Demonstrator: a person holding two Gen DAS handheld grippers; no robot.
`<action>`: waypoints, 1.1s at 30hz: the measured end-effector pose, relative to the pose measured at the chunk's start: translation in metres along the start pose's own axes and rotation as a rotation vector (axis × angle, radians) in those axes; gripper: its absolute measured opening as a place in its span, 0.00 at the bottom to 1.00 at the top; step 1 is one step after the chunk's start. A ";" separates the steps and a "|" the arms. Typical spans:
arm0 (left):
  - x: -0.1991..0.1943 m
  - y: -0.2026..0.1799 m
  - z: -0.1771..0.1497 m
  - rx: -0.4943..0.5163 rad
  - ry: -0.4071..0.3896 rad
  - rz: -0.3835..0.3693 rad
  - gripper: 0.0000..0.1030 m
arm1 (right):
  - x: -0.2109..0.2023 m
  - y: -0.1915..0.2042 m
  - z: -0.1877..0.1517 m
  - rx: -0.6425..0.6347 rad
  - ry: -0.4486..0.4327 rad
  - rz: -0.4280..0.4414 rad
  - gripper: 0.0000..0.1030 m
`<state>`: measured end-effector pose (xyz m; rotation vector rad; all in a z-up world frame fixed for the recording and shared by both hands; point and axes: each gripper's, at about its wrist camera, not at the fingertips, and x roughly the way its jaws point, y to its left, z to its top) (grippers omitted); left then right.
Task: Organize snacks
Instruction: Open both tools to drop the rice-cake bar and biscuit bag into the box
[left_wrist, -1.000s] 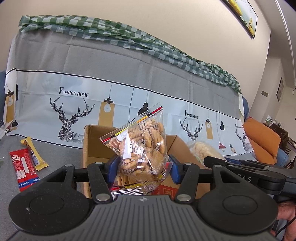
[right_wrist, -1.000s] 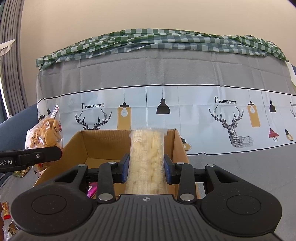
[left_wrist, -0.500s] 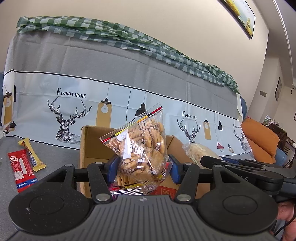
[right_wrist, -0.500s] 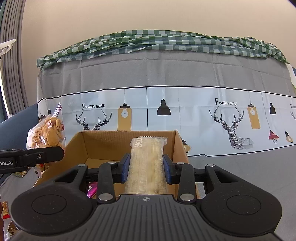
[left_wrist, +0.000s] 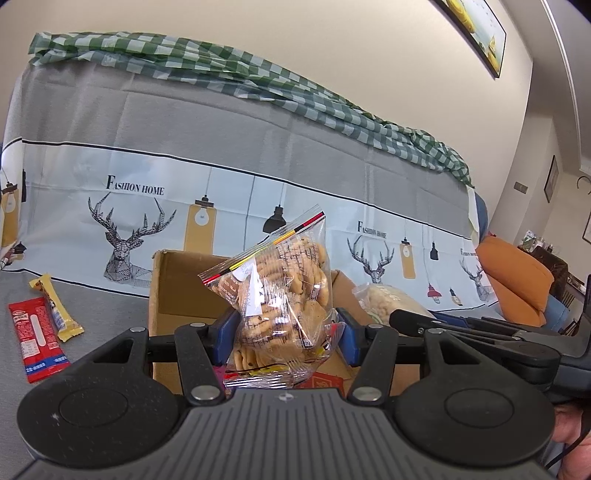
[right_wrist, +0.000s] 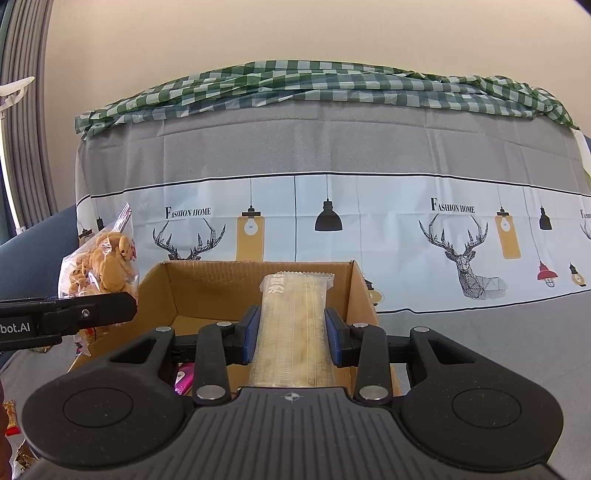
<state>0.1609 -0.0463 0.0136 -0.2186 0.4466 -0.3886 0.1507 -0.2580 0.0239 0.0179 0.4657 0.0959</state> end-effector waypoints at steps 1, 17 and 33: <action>0.000 -0.001 0.000 -0.001 0.001 -0.017 0.59 | 0.000 0.000 0.000 0.000 0.001 0.000 0.37; -0.014 0.003 0.000 0.049 -0.068 0.016 0.74 | 0.009 0.006 0.001 0.010 0.031 -0.059 0.66; -0.088 0.087 0.029 0.130 0.011 0.149 0.22 | -0.019 0.098 0.009 0.007 -0.065 0.126 0.35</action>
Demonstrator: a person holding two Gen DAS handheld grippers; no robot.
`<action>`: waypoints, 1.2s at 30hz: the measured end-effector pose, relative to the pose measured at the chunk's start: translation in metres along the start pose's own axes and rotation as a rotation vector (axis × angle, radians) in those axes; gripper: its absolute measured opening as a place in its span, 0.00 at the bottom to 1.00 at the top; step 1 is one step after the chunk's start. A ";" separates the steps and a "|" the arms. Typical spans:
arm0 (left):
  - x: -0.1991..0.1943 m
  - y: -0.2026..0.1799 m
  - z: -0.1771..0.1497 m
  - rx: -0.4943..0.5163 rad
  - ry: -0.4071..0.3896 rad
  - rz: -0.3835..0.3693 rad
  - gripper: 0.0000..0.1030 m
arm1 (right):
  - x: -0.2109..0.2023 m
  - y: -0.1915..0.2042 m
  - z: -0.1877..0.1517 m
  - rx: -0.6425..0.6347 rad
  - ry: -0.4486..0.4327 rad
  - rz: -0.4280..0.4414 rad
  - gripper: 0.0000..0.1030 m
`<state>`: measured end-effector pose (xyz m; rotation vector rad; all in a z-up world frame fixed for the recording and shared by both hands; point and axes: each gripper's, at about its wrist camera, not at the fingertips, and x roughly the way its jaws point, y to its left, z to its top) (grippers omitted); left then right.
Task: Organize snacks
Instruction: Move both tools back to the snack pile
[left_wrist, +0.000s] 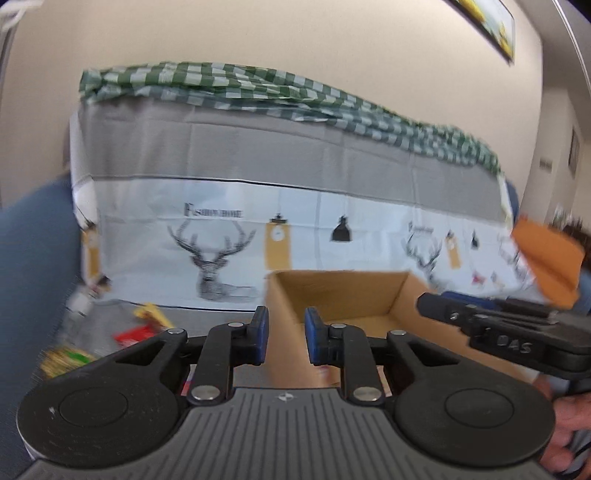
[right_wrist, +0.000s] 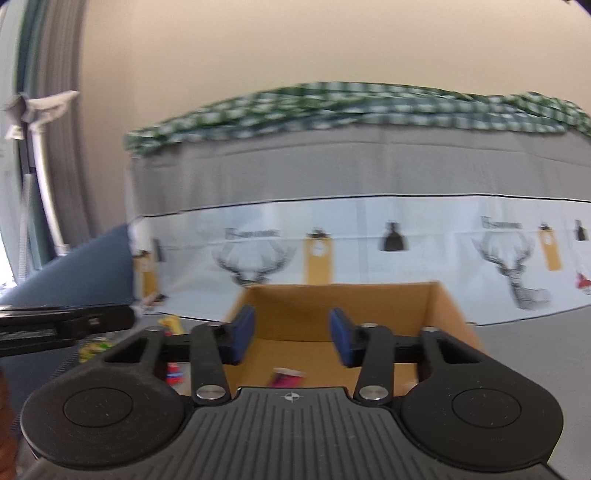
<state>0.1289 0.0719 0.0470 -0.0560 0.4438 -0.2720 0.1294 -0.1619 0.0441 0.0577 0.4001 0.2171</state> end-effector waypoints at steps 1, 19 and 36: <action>-0.005 0.008 0.000 0.032 0.005 0.019 0.22 | -0.001 0.010 0.000 0.000 -0.002 0.022 0.30; -0.015 0.141 -0.035 -0.179 0.193 0.376 0.22 | 0.033 0.190 -0.092 -0.261 0.183 0.395 0.34; 0.029 0.154 -0.041 -0.107 0.301 0.464 0.31 | 0.080 0.237 -0.152 -0.455 0.411 0.497 0.23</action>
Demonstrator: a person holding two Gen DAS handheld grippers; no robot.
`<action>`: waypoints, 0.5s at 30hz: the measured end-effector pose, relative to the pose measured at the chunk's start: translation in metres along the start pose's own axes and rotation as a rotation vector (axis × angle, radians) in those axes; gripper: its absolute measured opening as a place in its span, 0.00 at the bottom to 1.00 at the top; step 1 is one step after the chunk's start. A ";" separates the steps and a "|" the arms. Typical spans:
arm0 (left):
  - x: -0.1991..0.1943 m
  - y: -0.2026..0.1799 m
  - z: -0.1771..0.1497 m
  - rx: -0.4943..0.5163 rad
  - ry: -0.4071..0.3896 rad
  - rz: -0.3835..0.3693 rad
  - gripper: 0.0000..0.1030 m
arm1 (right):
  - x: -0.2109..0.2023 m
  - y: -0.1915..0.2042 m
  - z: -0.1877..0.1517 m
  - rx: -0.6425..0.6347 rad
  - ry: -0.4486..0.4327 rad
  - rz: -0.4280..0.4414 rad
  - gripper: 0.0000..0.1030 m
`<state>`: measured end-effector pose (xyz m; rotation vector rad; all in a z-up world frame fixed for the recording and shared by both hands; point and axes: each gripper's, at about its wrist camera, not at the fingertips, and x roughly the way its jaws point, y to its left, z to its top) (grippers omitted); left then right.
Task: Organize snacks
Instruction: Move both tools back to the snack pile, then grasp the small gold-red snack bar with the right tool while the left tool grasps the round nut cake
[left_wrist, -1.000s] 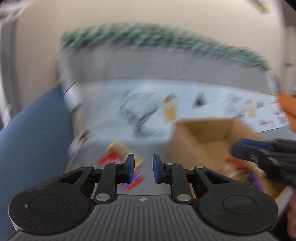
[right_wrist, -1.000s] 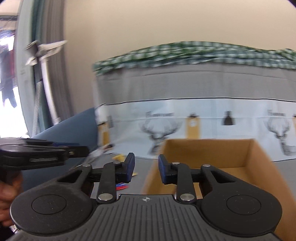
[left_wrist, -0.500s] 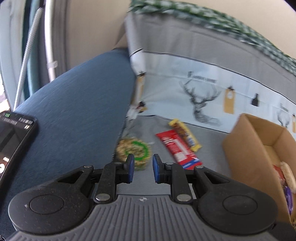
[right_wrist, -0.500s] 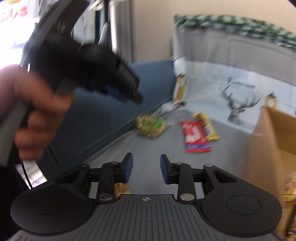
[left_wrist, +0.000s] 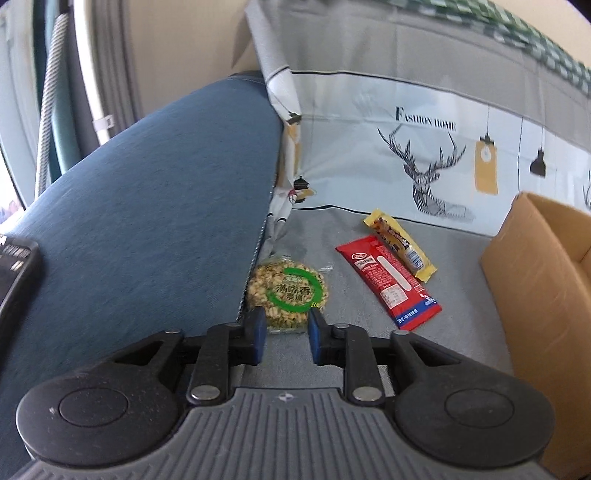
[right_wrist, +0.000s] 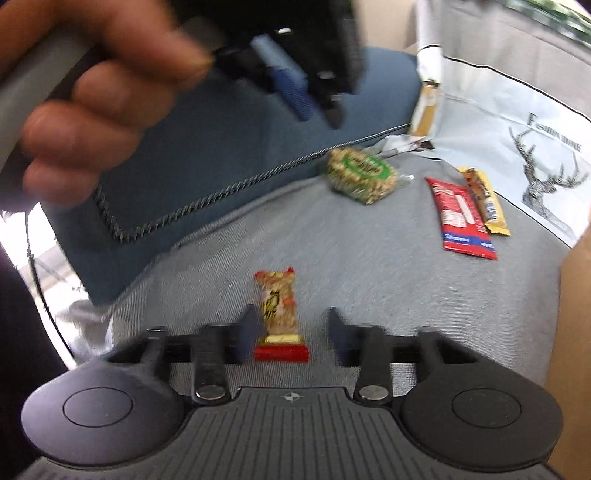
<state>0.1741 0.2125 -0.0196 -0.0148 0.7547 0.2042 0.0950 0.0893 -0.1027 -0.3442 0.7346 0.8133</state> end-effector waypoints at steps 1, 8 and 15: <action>0.005 -0.004 0.001 0.019 -0.002 0.009 0.35 | -0.001 0.000 -0.001 -0.006 0.001 0.001 0.20; 0.046 -0.038 0.001 0.244 0.013 0.112 0.55 | -0.009 -0.036 0.004 0.114 -0.024 -0.168 0.19; 0.088 -0.066 -0.007 0.458 0.041 0.194 0.75 | -0.003 -0.066 -0.002 0.273 0.050 -0.248 0.20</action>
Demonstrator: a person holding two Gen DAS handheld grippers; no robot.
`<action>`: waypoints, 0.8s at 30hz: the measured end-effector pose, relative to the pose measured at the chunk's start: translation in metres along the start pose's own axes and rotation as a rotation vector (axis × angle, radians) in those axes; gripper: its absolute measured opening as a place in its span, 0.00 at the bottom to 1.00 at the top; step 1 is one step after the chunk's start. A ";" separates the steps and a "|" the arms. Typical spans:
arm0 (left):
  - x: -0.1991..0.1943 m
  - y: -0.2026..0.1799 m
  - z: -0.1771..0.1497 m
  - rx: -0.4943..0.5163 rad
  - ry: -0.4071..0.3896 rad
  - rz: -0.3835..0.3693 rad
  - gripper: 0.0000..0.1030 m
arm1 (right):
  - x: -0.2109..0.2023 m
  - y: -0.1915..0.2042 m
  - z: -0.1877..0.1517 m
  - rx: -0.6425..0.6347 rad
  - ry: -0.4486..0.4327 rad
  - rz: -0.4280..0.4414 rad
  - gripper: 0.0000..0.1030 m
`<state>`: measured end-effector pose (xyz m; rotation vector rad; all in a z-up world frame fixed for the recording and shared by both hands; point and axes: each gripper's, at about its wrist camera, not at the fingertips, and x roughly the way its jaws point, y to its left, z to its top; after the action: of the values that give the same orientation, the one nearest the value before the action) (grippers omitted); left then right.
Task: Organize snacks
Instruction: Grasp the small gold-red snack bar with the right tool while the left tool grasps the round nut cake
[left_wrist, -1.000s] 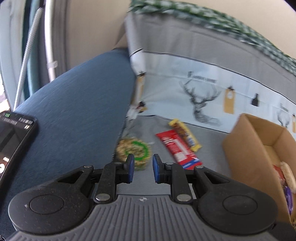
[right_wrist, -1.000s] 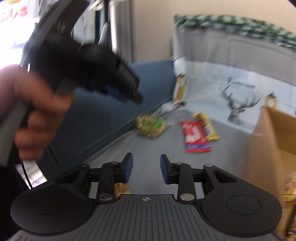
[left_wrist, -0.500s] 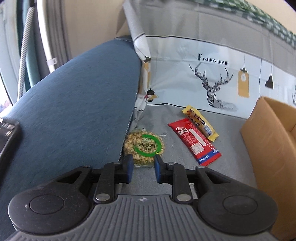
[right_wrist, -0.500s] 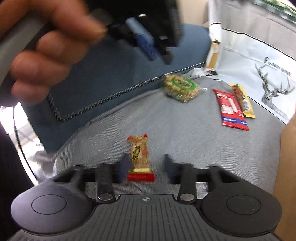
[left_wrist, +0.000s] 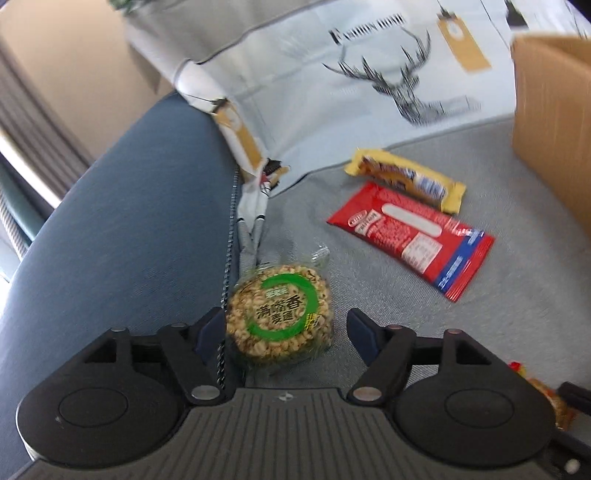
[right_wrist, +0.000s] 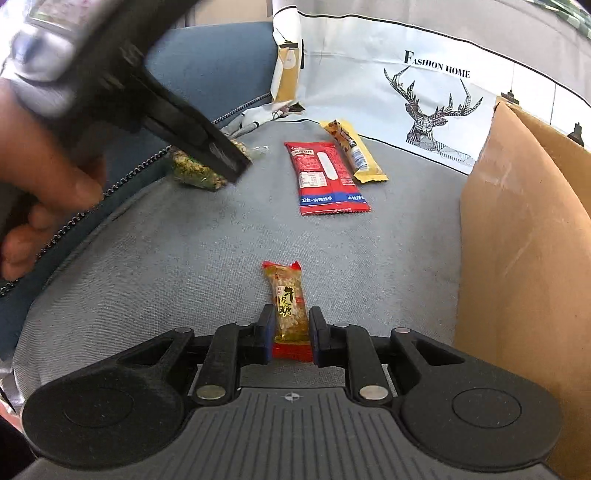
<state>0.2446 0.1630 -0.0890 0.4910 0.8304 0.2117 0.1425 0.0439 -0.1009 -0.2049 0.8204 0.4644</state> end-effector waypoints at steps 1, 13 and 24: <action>0.006 -0.002 0.001 0.012 0.008 0.005 0.75 | 0.000 0.001 0.000 -0.008 0.000 -0.003 0.20; 0.027 -0.003 0.010 0.030 0.032 0.000 0.47 | 0.007 -0.002 0.004 0.008 0.021 0.003 0.25; -0.001 0.012 0.018 -0.068 -0.014 -0.043 0.28 | 0.008 -0.002 0.004 0.003 0.017 0.007 0.25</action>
<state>0.2578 0.1674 -0.0722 0.4101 0.8170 0.1960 0.1506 0.0461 -0.1043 -0.2035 0.8384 0.4686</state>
